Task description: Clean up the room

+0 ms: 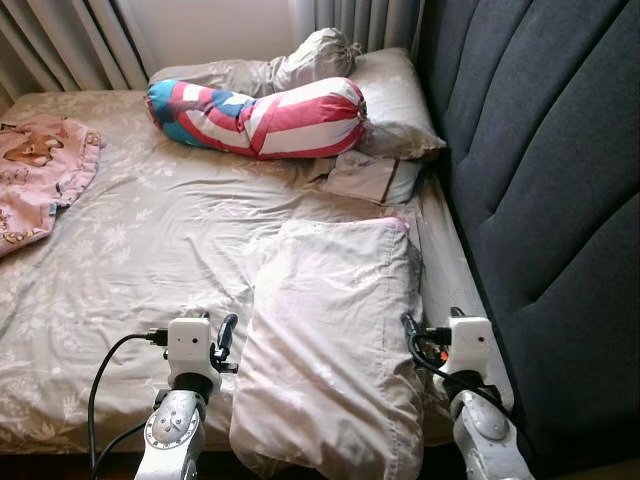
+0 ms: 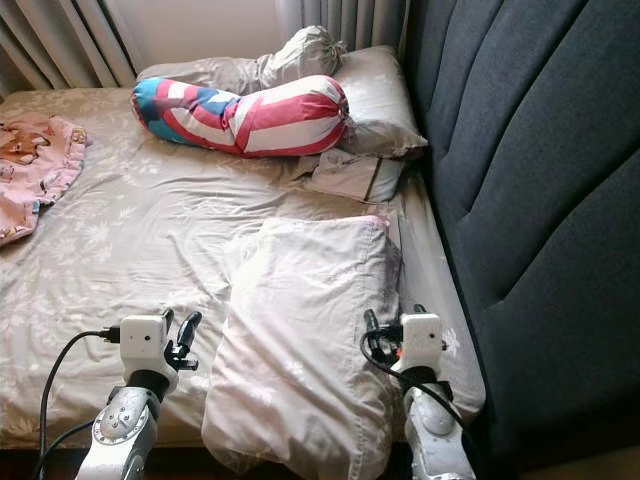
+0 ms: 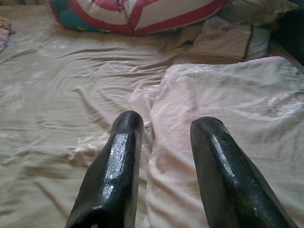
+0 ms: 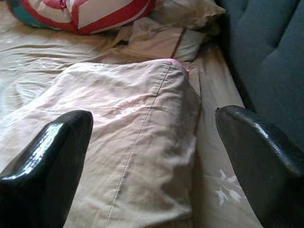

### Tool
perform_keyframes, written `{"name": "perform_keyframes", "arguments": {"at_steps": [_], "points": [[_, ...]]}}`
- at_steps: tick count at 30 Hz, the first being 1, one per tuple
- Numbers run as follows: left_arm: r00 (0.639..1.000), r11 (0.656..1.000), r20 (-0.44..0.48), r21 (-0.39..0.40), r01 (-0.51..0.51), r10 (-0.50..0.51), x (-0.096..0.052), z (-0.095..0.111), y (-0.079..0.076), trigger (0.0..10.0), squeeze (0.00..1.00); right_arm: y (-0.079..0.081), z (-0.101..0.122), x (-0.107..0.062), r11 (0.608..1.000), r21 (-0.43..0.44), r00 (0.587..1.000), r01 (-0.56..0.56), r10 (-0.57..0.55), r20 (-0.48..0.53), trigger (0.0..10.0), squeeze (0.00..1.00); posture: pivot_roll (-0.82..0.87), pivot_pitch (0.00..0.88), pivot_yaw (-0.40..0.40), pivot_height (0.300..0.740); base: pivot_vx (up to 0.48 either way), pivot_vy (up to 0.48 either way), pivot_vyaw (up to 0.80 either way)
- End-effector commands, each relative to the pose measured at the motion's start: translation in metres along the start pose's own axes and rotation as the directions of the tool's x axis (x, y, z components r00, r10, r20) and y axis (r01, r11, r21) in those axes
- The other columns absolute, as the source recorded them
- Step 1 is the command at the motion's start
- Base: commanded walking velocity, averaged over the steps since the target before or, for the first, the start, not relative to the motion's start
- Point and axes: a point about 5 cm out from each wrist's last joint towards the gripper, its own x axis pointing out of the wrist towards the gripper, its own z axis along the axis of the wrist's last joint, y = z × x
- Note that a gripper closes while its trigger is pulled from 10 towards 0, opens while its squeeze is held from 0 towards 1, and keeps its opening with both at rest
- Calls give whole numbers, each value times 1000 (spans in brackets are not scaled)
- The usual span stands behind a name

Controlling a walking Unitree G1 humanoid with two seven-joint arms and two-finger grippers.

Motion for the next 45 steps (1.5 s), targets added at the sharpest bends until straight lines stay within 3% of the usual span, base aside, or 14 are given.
{"name": "perform_keyframes", "arguments": {"at_steps": [1,16,35,45], "points": [[1000,1000,-13,6,2,-2,-2,-3,1,10000,0,-2,-3,-3,1000,7,1000,16,-16,-8,10000,0,-128,98,14,740,0,0,0],[1000,1000,-13,7,9,-9,-1,-3,2,10000,0,2,-5,-3,1000,8,1000,10,-10,-22,10000,0,-129,101,14,740,0,0,0],[1000,1000,-7,4,16,-16,-1,-2,0,10000,0,4,-7,-5,1000,10,1000,8,-8,-26,10000,0,-130,105,11,740,274,0,0],[1000,1000,-11,4,26,-26,4,0,1,10000,0,7,-9,-4,1000,15,999,0,0,-38,10000,0,-128,106,8,740,0,0,0]]}}
